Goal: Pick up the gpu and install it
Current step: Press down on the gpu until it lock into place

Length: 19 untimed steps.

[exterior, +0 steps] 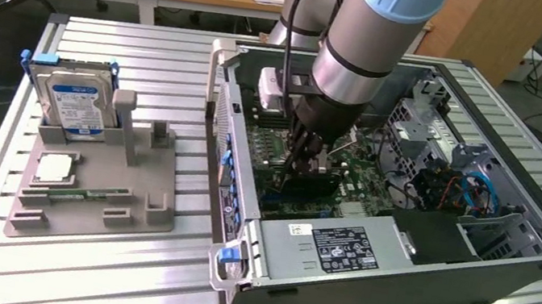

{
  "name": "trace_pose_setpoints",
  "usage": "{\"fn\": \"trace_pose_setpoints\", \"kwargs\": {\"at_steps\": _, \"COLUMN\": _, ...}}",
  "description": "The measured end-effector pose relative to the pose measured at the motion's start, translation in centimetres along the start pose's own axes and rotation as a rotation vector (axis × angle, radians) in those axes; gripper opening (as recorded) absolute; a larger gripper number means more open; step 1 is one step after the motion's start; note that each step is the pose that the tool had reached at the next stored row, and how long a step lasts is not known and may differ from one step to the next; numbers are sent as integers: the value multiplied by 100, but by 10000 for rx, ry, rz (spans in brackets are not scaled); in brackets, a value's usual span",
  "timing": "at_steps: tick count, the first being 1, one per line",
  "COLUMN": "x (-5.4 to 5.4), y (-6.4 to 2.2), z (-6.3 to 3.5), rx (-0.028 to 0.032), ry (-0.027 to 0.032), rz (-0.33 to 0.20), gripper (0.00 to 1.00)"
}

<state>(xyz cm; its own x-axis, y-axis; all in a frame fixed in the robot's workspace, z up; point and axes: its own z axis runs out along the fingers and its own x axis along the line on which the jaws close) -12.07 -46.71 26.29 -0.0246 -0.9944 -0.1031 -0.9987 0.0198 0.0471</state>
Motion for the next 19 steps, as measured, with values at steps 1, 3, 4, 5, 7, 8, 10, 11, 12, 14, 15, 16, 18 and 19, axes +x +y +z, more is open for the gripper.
{"fn": "trace_pose_setpoints", "kwargs": {"at_steps": 1, "x": 0, "y": 0, "z": 0, "rx": 0, "ry": 0, "rz": -1, "gripper": 10}}
{"fn": "trace_pose_setpoints", "kwargs": {"at_steps": 3, "x": 0, "y": 0, "z": 0, "rx": 0, "ry": 0, "rz": -1, "gripper": 10}}
{"fn": "trace_pose_setpoints", "kwargs": {"at_steps": 4, "x": 1, "y": 0, "z": 1, "rx": 1, "ry": 1, "rz": -1, "gripper": 10}}
{"fn": "trace_pose_setpoints", "kwargs": {"at_steps": 5, "x": 1, "y": -1, "z": 5, "rx": 1, "ry": 2, "rz": -1, "gripper": 10}}
{"fn": "trace_pose_setpoints", "kwargs": {"at_steps": 7, "x": 2, "y": -1, "z": 7, "rx": 0, "ry": 2, "rz": -1, "gripper": 10}}
{"fn": "trace_pose_setpoints", "kwargs": {"at_steps": 8, "x": 2, "y": -1, "z": 7, "rx": 0, "ry": 2, "rz": -1, "gripper": 10}}
{"fn": "trace_pose_setpoints", "kwargs": {"at_steps": 10, "x": -1, "y": 0, "z": -5, "rx": 6, "ry": -11, "rz": -1, "gripper": 10}}
{"fn": "trace_pose_setpoints", "kwargs": {"at_steps": 11, "x": -3, "y": 1, "z": -32, "rx": 6, "ry": -10, "rz": -2, "gripper": 10}}
{"fn": "trace_pose_setpoints", "kwargs": {"at_steps": 12, "x": -7, "y": 3, "z": -77, "rx": 2, "ry": -2, "rz": 0, "gripper": 10}}
{"fn": "trace_pose_setpoints", "kwargs": {"at_steps": 14, "x": -17, "y": 7, "z": -165, "rx": 2, "ry": -3, "rz": -1, "gripper": 10}}
{"fn": "trace_pose_setpoints", "kwargs": {"at_steps": 15, "x": -20, "y": 9, "z": -197, "rx": 2, "ry": -2, "rz": -1, "gripper": 10}}
{"fn": "trace_pose_setpoints", "kwargs": {"at_steps": 16, "x": -23, "y": 10, "z": -228, "rx": 0, "ry": 1, "rz": 0, "gripper": 10}}
{"fn": "trace_pose_setpoints", "kwargs": {"at_steps": 18, "x": -29, "y": 13, "z": -290, "rx": 1, "ry": 0, "rz": -2, "gripper": 10}}
{"fn": "trace_pose_setpoints", "kwargs": {"at_steps": 19, "x": -31, "y": 16, "z": -312, "rx": 0, "ry": 1, "rz": -2, "gripper": 10}}
